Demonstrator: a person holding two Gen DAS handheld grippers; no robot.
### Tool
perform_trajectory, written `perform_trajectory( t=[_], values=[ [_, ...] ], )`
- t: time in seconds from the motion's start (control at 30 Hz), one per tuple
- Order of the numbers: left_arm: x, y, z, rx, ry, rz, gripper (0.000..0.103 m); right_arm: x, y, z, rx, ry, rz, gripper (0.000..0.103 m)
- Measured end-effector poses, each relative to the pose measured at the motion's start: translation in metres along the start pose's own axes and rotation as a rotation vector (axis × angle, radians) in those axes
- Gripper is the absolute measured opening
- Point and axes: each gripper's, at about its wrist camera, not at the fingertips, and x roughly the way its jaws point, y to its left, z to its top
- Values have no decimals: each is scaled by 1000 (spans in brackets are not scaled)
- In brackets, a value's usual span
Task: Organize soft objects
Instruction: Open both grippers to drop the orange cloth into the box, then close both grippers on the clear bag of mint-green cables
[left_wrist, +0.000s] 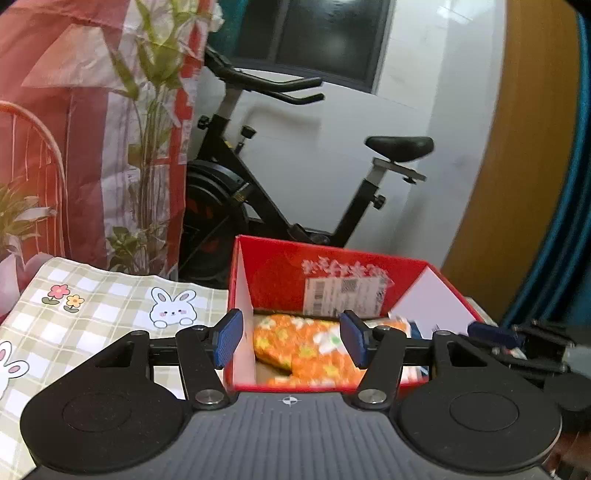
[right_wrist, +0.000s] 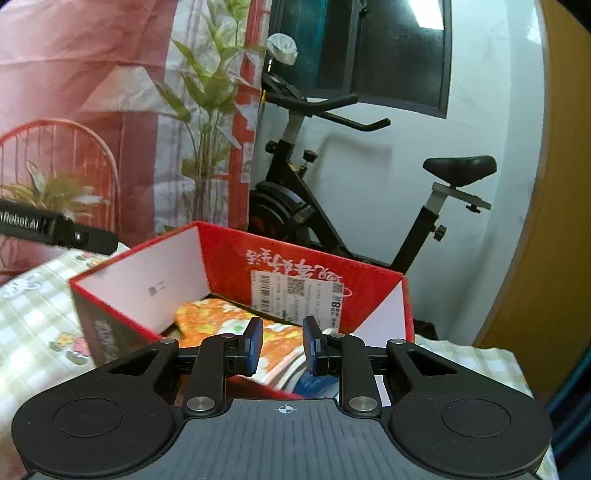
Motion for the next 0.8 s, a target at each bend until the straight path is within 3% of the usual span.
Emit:
perform_trajectory(
  t=[0.43, 0.6, 0.67, 0.8],
  values=[
    [-45, -1, -55, 6, 118, -101, 59, -60, 20, -39, 176, 2, 125, 22],
    [-51, -3, -91, -20, 222, -158, 51, -82, 31, -73, 196, 94, 190, 22],
    [-51, -7, -105, -13, 259, -182, 42, -90, 33, -85, 207, 139, 211, 22],
    [-49, -9, -129, -35, 310, -198, 42, -102, 33, -108, 255, 234, 226, 24]
  ],
)
